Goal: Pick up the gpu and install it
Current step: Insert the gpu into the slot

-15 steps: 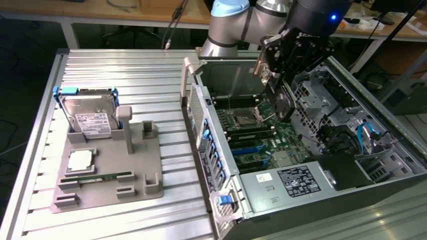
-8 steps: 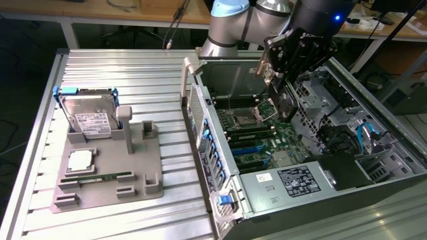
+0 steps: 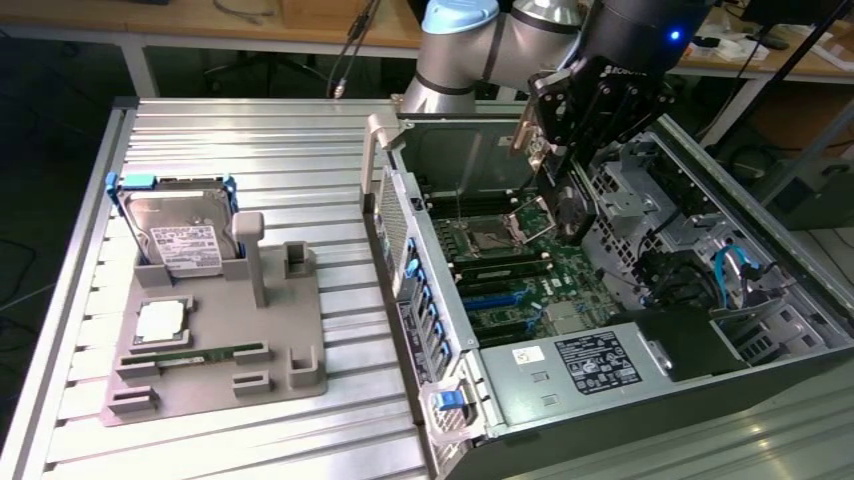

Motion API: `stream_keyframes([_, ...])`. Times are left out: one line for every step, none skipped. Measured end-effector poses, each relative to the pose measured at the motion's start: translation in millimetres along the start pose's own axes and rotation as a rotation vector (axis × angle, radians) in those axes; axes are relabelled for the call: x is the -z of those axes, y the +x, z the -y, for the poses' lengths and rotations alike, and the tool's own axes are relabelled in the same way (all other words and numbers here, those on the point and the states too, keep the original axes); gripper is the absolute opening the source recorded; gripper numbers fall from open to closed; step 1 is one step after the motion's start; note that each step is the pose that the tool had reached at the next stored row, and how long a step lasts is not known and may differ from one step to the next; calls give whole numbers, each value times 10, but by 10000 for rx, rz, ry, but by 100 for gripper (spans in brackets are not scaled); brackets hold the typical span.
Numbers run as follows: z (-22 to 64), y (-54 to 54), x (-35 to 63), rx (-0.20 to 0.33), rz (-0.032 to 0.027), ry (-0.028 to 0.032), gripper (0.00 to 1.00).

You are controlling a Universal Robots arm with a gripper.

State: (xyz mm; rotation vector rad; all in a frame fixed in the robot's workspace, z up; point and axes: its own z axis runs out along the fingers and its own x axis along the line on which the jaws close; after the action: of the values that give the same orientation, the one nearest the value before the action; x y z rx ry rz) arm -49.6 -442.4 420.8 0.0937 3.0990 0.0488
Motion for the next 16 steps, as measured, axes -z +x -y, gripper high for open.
stream_keyframes([0, 0, 0, 0, 0, -1, 27])
stream_keyframes([0, 0, 0, 0, 0, -1, 27])
stream_keyframes([0, 0, 0, 0, 0, -1, 27])
stream_keyframes([0, 0, 0, 8, 0, -1, 27])
stream_keyframes([0, 0, 0, 37, -1, -2, 27])
stream_keyframes([0, 0, 0, 100, -4, -4, 27])
stream_keyframes([0, 0, 0, 190, -8, -8, 27])
stream_keyframes([0, 0, 0, 290, -12, -11, 27])
stream_keyframes([0, 0, 0, 432, -17, -17, 27])
stream_keyframes([0, 0, 0, 533, -20, -22, 27])
stream_keyframes([0, 0, 0, 656, -24, -26, 27])
stream_keyframes([0, 0, 0, 762, -29, -30, 27])
stream_keyframes([-1, 0, 0, 850, -31, -34, 27])
stream_keyframes([0, 0, 0, 922, -33, -37, 27])
stream_keyframes([0, 0, 0, 975, -35, -40, 27])
stream_keyframes([0, 0, 0, 1011, -36, -40, 27])
